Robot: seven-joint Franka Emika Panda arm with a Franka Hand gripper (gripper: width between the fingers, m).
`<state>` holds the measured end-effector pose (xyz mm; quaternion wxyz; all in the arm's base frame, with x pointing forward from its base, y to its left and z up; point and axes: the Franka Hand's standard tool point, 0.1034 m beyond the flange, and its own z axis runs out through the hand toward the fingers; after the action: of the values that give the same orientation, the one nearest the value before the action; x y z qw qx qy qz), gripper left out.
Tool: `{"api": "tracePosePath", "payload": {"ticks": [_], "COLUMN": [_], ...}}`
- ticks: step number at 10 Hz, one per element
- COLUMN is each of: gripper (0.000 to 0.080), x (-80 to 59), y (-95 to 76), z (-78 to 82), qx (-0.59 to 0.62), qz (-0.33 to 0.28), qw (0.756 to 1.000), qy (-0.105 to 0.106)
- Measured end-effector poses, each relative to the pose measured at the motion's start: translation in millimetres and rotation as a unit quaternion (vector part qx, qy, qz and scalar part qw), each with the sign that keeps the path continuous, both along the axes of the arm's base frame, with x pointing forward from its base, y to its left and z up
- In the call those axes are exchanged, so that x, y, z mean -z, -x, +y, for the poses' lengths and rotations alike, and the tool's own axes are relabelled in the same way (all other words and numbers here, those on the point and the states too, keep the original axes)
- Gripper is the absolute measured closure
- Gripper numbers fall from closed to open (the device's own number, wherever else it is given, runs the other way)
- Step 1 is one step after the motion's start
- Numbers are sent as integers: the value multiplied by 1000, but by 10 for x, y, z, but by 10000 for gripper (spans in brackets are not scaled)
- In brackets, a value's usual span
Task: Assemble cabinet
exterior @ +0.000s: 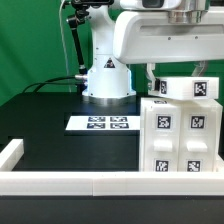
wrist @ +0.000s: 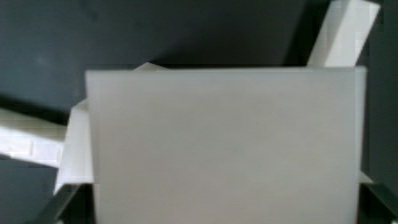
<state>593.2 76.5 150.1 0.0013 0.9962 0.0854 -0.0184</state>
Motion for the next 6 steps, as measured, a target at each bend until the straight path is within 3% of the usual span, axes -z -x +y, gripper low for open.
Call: {"api": "tracePosePath", "payload": {"ticks": [6], "gripper": [236], "x": [-3], "y": [8], "z": [85], "qx": [249], "qz": [4], "qw": [968], "qy": [-5]}}
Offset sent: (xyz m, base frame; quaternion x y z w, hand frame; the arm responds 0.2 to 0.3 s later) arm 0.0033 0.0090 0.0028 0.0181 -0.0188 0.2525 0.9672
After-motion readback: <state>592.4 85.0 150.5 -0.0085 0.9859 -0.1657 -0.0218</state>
